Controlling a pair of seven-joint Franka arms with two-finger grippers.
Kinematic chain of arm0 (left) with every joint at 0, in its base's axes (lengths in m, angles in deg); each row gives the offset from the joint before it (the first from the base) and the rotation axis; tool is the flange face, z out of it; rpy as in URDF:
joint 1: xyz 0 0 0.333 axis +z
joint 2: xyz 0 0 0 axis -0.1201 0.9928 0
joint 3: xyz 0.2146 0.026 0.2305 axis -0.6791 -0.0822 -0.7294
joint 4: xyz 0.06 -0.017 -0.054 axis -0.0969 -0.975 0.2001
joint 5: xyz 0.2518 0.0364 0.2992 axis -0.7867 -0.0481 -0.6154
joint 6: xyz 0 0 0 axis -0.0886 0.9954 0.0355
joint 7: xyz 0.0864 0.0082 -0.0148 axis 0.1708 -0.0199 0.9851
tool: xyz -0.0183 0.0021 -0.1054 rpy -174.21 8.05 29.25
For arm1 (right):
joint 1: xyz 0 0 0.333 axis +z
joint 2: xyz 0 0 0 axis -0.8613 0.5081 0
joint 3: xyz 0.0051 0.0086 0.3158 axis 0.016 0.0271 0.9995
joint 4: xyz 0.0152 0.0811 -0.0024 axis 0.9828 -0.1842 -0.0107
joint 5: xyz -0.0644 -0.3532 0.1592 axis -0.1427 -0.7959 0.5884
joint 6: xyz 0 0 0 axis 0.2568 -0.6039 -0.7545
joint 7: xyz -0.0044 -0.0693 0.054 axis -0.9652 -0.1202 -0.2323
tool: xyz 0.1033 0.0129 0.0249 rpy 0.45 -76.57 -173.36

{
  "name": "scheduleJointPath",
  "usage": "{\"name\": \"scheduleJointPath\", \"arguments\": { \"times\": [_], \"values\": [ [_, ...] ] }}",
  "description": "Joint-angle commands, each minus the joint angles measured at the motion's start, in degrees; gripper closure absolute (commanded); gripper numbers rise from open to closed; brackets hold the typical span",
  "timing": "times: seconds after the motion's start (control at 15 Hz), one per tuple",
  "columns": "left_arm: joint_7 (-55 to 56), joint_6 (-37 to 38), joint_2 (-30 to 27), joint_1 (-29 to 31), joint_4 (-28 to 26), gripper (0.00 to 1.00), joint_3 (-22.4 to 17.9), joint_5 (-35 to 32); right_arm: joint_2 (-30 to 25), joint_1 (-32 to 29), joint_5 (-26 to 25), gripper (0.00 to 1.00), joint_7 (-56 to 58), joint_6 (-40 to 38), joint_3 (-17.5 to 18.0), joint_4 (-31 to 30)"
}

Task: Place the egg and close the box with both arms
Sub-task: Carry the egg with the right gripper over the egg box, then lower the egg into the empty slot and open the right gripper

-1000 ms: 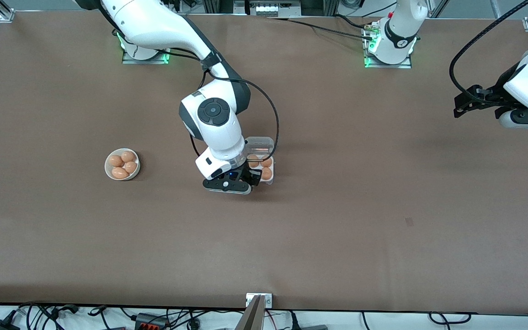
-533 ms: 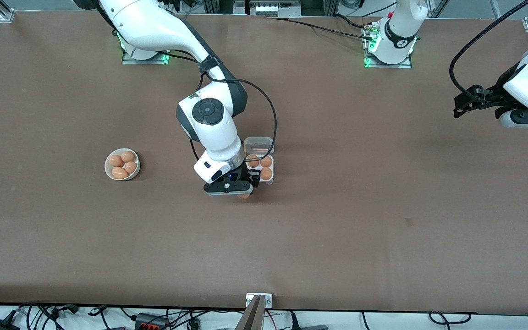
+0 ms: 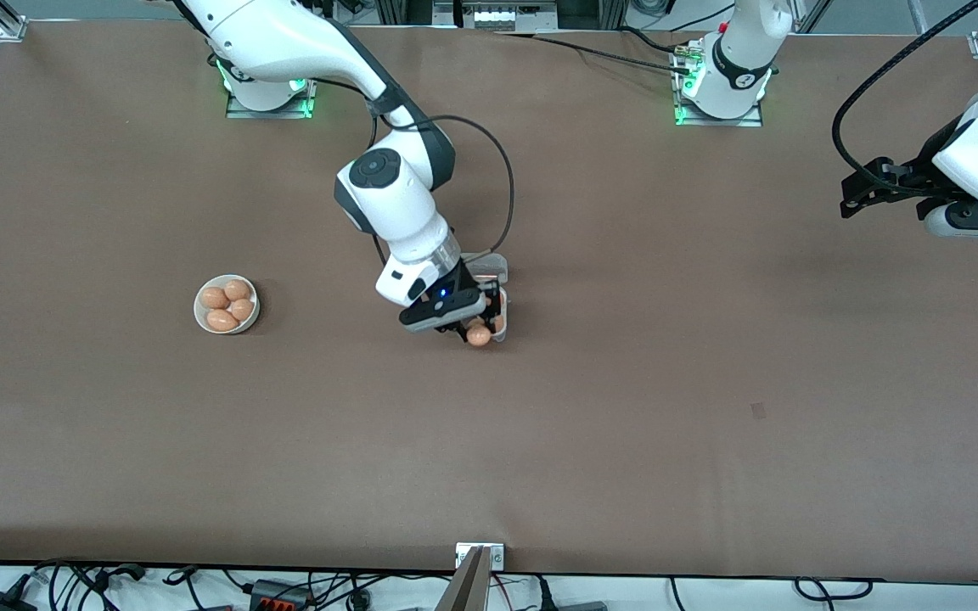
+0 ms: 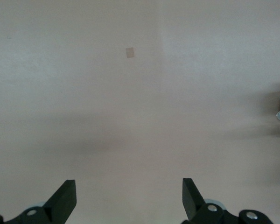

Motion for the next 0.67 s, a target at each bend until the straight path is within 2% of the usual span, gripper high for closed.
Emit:
{"name": "scheduleJointPath", "arguments": {
  "times": [0.0, 0.27, 0.6],
  "values": [
    [-0.58, 1.22, 0.84, 0.24, 1.60, 0.00, 0.04, 0.64, -4.98, -5.83, 0.64, 0.94, 8.41, 1.70, 5.19, -7.87],
    [-0.49, 1.22, 0.76, 0.24, 1.60, 0.00, 0.04, 0.64, -4.29, -6.63, 0.56, 0.94, 11.95, 1.87, 6.43, -9.82],
    [-0.49, 1.22, 0.84, 0.24, 1.60, 0.00, 0.04, 0.64, -1.21, -6.19, 0.03, 0.94, 11.95, 7.48, 6.43, -9.82]
  ]
}}
